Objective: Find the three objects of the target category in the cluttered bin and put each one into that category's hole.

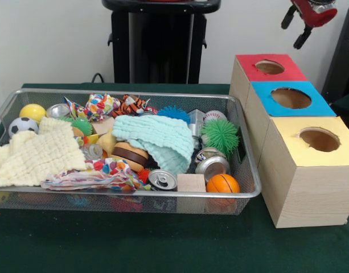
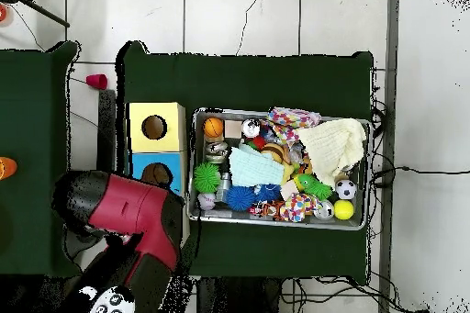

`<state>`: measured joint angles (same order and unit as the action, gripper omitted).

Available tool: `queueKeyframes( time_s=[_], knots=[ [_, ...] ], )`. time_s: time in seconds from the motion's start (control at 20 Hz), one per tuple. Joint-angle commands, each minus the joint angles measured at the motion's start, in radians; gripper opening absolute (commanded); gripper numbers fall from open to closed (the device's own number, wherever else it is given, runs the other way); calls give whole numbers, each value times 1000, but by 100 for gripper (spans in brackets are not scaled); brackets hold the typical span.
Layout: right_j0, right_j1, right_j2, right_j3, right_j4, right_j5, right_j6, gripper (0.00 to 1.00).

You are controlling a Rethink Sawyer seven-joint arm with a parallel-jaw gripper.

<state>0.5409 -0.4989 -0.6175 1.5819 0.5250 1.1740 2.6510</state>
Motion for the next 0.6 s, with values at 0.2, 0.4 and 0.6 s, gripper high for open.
queueKeyframes(
  time_s=[0.2,0.4,0.6],
  knots=[
    [-8,11,27,35,-169,-337,24,100],
    [-55,8,56,58,-209,-412,-6,100],
    [-112,-6,102,87,-249,-486,-66,100]
  ],
)
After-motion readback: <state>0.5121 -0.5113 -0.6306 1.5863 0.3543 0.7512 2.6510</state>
